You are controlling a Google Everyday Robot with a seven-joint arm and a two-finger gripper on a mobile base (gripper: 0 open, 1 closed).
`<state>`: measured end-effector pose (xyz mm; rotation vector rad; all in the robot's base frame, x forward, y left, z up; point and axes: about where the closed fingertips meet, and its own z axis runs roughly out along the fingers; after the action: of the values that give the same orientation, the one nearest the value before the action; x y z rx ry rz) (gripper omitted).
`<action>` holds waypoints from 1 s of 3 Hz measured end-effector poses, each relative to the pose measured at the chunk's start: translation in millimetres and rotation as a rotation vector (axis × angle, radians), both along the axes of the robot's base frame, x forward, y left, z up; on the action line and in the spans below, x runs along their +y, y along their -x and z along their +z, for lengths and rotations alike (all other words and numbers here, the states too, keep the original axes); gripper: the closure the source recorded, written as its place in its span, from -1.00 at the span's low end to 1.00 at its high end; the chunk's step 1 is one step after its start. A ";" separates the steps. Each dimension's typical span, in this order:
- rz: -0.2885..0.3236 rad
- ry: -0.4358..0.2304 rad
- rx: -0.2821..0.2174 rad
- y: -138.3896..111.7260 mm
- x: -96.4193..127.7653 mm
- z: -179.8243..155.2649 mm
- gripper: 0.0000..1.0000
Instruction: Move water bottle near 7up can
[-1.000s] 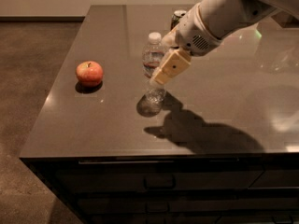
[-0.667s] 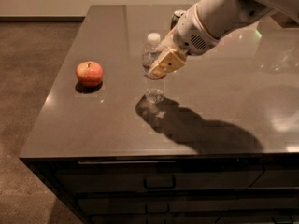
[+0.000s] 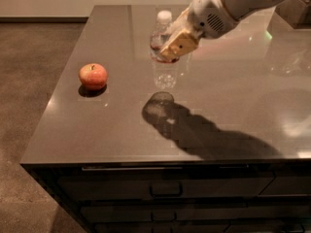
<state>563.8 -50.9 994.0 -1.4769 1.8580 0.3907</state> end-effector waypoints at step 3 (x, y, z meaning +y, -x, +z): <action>-0.187 -0.046 -0.067 -39.4 -37.4 52.8 1.00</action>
Offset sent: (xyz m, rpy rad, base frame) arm 0.0671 -0.0643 0.0691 0.0622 -0.0778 -0.3016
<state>603.2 -88.3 1046.8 -1.2580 1.9015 0.2885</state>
